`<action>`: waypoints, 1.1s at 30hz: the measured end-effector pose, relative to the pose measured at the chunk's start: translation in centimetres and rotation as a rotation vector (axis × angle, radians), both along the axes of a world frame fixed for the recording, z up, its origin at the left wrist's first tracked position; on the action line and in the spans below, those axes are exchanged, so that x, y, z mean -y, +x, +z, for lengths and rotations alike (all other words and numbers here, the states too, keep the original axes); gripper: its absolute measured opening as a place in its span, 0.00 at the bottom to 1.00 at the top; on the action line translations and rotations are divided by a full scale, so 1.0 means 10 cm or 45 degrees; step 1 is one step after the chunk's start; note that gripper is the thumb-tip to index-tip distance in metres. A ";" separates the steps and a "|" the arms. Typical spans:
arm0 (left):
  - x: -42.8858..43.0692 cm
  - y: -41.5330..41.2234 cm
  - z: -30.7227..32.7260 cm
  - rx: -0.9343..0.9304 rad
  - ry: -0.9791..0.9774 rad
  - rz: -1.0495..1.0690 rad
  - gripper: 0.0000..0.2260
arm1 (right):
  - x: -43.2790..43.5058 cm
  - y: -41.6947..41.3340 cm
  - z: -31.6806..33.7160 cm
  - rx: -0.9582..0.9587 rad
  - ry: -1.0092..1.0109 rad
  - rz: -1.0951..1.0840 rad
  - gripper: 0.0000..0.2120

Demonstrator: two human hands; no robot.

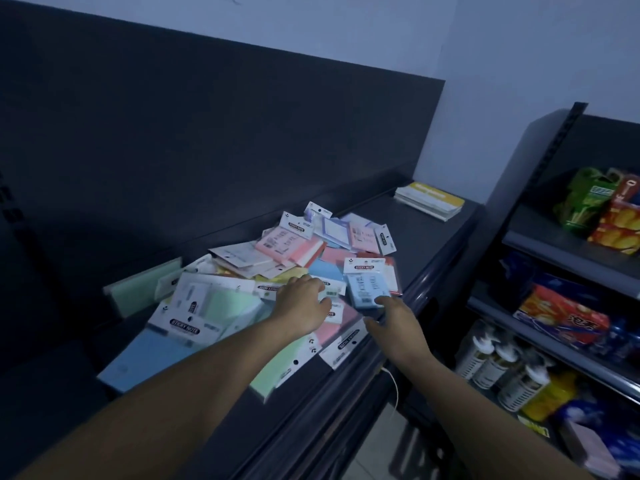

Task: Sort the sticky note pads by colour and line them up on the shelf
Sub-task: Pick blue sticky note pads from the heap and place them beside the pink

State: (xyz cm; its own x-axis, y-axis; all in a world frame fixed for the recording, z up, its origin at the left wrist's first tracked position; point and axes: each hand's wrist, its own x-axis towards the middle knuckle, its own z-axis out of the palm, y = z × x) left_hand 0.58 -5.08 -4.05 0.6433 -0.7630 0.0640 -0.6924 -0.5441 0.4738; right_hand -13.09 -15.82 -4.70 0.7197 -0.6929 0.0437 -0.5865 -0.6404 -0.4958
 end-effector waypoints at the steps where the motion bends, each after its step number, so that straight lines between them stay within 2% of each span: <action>1: 0.07 0.03 -0.01 0.010 0.026 0.000 0.17 | 0.06 0.05 -0.02 -0.025 -0.005 -0.007 0.23; 7: 0.44 0.21 -0.14 0.136 0.155 -0.009 0.16 | 0.41 0.41 -0.13 -0.301 0.005 -0.007 0.34; 9: 0.57 0.25 -0.18 0.114 0.216 -0.011 0.15 | 0.50 0.56 -0.20 -0.415 -0.022 0.005 0.37; 11: 0.72 0.30 -0.22 -0.013 0.226 0.028 0.14 | 0.60 0.69 -0.23 -0.529 -0.095 -0.008 0.37; 14: 0.98 0.38 -0.20 -0.363 0.069 0.145 0.15 | 0.81 0.86 -0.21 -0.617 -0.182 -0.026 0.35; 16: 1.18 0.41 -0.15 -0.440 -0.032 0.205 0.11 | 0.98 0.94 -0.14 -0.719 -0.345 0.062 0.36; 18: 1.34 0.43 -0.10 -0.499 -0.107 0.270 0.09 | 1.15 1.00 -0.04 -0.682 -0.358 0.149 0.32; 21: 1.54 0.48 -0.08 -0.625 -0.218 0.361 0.07 | 1.38 1.10 0.16 -0.255 0.014 0.151 0.17; 22: 1.59 0.49 -0.07 -0.701 -0.288 0.394 0.05 | 1.44 1.13 0.23 -0.079 0.234 0.141 0.12; 24: 1.68 0.51 -0.01 -0.925 -0.481 0.526 0.10 | 1.52 1.19 0.31 0.213 0.711 0.163 0.06; 27: 1.70 0.56 0.09 -1.223 -0.853 0.697 0.15 | 1.57 1.25 0.38 0.486 1.129 0.257 0.12; 30: 1.58 0.61 0.21 -1.217 -1.082 0.735 0.12 | 1.62 1.32 0.39 0.495 1.296 0.383 0.12; 32: 1.46 0.62 0.26 -1.034 -1.140 0.789 0.06 | 1.63 1.34 0.32 0.313 1.176 0.446 0.12; 33: 1.38 0.63 0.27 -0.931 -1.187 0.819 0.05 | 1.63 1.34 0.26 0.185 1.005 0.518 0.12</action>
